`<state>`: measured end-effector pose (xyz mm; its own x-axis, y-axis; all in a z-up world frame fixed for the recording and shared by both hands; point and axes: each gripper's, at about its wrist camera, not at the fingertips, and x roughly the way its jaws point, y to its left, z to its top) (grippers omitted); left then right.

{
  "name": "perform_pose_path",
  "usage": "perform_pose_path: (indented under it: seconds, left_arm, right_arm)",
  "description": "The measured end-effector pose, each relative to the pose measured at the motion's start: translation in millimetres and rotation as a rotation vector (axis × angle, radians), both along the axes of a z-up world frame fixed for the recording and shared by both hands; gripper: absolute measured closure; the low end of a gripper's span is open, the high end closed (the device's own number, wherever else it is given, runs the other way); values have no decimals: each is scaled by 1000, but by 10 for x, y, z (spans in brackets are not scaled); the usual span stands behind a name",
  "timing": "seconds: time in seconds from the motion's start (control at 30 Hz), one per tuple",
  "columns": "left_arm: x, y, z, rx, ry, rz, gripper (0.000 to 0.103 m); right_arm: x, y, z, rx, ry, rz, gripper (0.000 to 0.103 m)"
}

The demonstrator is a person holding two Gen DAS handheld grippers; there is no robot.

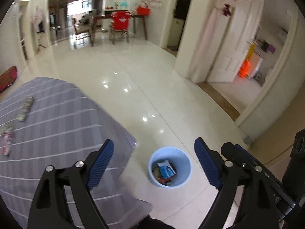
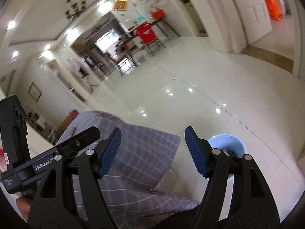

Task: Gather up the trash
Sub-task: 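Move both tools back to the table, then grasp the red-white wrapper with left tool while right tool grasps green receipt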

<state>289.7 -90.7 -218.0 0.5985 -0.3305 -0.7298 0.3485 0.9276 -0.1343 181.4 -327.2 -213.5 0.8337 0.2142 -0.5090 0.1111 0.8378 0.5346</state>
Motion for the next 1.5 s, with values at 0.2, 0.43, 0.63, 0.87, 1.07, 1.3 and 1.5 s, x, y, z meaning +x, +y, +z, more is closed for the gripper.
perform_pose_path:
  seconds: [0.2,0.43,0.63,0.87,1.07,1.3,1.5]
  left_arm:
    - [42,832,240,-35,-26,145,18]
    - [149,1941,341,-40,-36,334,18]
    - [285,2782,266,-90,4,494,18]
    - [445,3323,82,-99,58,563,18]
    - [606,3025,-163,23,86,397,20]
    - [713,2989,-263,20,91,343,92]
    - [507,3362,-31,-38,-10,485,93]
  right_arm:
    - [313,879,302,-64,-36,161,34]
    - [796,1836,426,-104,-19,327,34]
    - [1190,2499,400,-130,24,418,34]
    - [1610,2951,268,-183,67,464,34]
    - [1940,3049,156,-182,90,448,34]
    - [2153,3207,59,-198,110,461,34]
    - [2446,3439,-40,-240,157,470,34]
